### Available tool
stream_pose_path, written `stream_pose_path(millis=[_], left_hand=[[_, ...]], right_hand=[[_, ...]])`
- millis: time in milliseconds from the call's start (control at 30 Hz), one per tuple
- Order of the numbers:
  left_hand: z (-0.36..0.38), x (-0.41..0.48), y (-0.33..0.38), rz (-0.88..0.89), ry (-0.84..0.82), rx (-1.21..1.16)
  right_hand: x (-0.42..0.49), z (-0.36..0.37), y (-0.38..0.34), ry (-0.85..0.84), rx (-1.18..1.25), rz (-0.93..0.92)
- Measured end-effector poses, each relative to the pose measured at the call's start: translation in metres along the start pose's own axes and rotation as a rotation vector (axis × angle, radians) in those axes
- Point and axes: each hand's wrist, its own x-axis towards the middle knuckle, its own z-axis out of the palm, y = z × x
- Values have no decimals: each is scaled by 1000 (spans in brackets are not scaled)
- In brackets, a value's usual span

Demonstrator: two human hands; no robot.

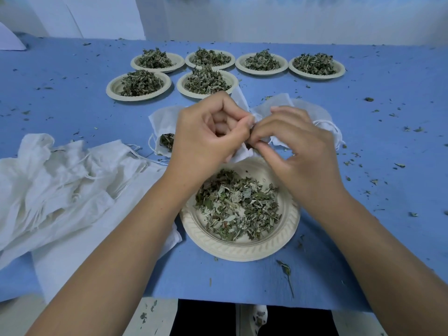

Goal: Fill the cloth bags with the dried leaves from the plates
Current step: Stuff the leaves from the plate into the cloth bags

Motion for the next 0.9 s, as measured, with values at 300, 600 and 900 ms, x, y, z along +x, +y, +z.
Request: stream_pose_path(millis=[300, 600, 900], left_hand=[[-2, 3, -1, -57, 99, -14], [-1, 3, 0, -98, 67, -24], [-4, 8, 1, -153, 226, -28]], right_hand=[[2, -14, 1, -33, 66, 30], [6, -19, 3, -206, 241, 148], [1, -18, 2, -961, 431, 496]])
